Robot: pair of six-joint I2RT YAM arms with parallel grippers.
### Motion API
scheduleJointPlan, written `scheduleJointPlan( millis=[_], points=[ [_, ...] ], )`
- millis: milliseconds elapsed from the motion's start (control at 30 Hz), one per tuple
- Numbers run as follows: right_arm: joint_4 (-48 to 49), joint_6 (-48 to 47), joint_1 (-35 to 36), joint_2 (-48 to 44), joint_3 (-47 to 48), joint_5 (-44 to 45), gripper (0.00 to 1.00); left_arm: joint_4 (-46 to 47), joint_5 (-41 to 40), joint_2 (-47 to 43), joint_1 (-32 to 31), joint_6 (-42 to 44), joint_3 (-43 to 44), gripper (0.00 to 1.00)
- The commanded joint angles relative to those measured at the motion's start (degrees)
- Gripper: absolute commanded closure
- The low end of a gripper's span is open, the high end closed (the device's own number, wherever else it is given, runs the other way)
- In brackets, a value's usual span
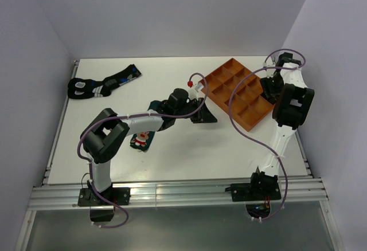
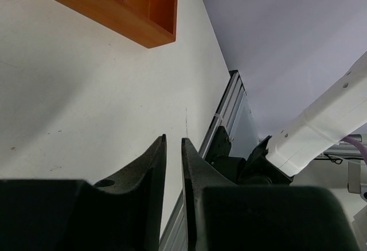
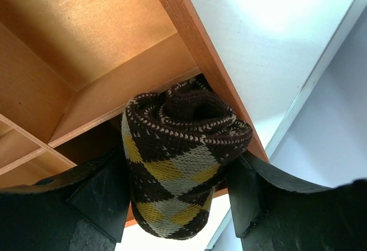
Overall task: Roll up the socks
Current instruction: Place the sock in the storage box.
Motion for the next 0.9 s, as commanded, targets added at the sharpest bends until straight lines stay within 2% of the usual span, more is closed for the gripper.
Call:
scheduleJointPlan(
  millis=[0, 367, 867],
  points=[
    [-0.9, 0.8, -0.4, -3.2, -0.2, -0.4, 0.32, 3.1, 1.2, 0.6, -0.2, -0.2, 2.2, 0.78],
    [1.6, -0.1, -0.4, -2.9, -3.5, 4.2, 0.27, 3.3, 1.4, 1.1, -0.2, -0.2, 2.2, 0.78],
    [3.7, -3.6, -0.4, -5.6, -7.3, 1.9, 0.21, 3.8, 1.9, 1.2, -0.1, -0.2, 2.1, 0.78]
  ],
)
